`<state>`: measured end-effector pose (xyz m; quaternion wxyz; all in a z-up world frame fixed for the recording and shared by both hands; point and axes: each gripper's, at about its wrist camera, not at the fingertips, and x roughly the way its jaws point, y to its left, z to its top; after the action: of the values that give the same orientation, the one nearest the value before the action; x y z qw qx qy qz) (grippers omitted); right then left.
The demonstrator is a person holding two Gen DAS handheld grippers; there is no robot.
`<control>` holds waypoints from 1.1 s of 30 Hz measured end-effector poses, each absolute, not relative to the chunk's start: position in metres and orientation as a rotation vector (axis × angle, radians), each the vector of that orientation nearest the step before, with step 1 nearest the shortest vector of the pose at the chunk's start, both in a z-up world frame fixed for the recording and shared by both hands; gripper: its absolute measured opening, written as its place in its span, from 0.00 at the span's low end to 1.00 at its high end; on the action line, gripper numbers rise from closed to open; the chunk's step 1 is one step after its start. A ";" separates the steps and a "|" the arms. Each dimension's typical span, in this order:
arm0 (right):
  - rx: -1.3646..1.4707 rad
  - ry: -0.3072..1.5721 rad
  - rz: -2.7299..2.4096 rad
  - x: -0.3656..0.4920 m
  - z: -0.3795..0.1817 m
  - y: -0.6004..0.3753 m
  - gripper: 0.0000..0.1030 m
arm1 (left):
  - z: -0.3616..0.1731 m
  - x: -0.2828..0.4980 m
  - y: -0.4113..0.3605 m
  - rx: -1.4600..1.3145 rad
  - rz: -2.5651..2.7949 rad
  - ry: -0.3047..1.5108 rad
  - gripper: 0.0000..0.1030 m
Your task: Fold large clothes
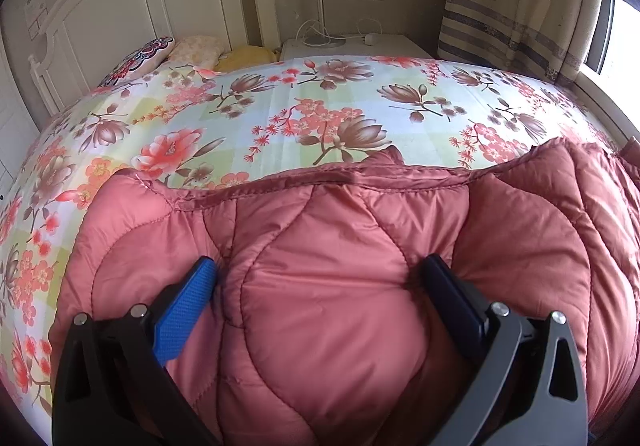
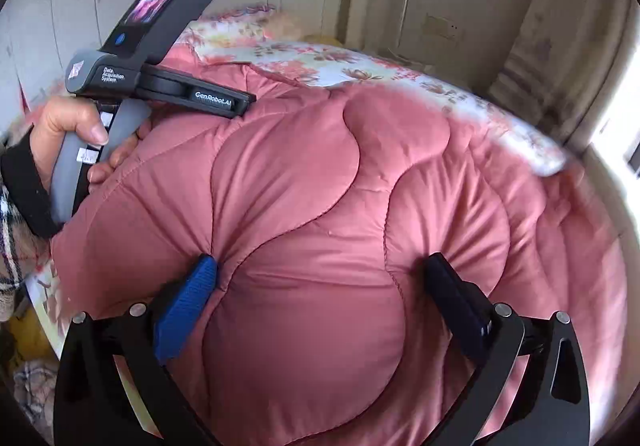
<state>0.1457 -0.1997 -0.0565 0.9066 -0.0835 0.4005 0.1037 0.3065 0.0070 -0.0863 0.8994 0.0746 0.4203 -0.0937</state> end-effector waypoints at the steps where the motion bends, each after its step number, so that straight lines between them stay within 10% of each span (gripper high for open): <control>1: -0.146 0.828 0.206 0.143 -0.056 -0.202 0.96 | -0.086 0.306 0.007 0.153 -0.194 0.870 0.98; 25: -0.087 0.699 -0.038 0.177 0.017 -0.267 0.95 | -0.085 0.305 0.010 0.135 -0.198 0.869 0.98; 33: -0.010 0.953 0.026 0.270 -0.054 -0.291 0.96 | -0.084 0.306 0.011 0.126 -0.198 0.872 0.98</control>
<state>0.2697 -0.2909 -0.0538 0.8886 -0.0048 0.4586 0.0125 0.3064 0.0105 -0.0845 0.8999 0.0611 0.4212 -0.0955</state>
